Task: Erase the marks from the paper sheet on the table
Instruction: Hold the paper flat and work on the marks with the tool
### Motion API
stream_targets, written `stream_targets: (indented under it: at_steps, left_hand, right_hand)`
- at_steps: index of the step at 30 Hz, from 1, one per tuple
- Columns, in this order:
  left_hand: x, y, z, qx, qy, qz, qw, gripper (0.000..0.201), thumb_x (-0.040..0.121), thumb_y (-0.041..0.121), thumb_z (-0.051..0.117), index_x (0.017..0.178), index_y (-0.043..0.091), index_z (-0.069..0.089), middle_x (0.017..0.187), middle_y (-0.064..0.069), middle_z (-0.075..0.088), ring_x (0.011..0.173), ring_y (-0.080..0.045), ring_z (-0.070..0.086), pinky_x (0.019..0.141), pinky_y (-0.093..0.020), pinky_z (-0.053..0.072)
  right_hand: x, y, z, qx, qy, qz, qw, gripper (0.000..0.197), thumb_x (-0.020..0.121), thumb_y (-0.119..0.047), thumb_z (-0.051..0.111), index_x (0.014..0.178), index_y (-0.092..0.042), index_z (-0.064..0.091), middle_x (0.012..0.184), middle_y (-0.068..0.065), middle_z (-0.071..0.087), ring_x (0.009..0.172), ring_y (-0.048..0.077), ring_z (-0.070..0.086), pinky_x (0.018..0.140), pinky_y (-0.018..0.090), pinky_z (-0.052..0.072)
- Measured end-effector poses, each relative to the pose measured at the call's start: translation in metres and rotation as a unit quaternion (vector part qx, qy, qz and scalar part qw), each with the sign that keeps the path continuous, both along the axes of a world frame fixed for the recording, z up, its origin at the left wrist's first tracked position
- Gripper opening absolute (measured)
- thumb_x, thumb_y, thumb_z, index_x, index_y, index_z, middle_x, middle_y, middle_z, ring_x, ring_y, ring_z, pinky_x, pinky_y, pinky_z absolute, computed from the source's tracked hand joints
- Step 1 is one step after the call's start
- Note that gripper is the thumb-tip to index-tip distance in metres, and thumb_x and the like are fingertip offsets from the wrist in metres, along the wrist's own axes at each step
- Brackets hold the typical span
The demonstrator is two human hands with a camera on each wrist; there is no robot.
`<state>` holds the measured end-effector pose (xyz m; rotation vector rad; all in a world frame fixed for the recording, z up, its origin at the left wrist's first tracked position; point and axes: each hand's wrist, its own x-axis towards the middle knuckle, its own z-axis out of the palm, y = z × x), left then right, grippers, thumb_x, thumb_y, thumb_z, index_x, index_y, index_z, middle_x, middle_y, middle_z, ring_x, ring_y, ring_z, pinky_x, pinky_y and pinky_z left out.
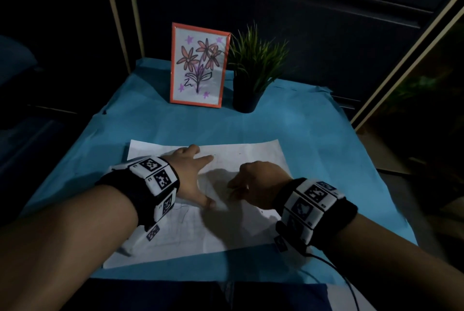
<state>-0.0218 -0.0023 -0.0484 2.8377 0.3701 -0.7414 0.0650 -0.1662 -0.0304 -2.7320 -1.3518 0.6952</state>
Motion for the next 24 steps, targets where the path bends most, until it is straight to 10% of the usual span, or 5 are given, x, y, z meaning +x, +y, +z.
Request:
stream_targets:
  at_steps: [24]
  left_hand:
    - [0.0, 0.001, 0.0, 0.0, -0.001, -0.002, 1.0, 0.113, 0.066, 0.079, 0.062, 0.153, 0.035, 0.003, 0.16, 0.003, -0.002, 0.147, -0.024, 0.005, 0.117, -0.043, 0.023]
  right_hand:
    - [0.003, 0.005, -0.002, 0.006, -0.011, -0.013, 1.0, 0.03, 0.088, -0.041, 0.061, 0.115, -0.029, 0.067, 0.121, -0.002, 0.063, 0.114, 0.022, 0.056, 0.086, 0.021, 0.04]
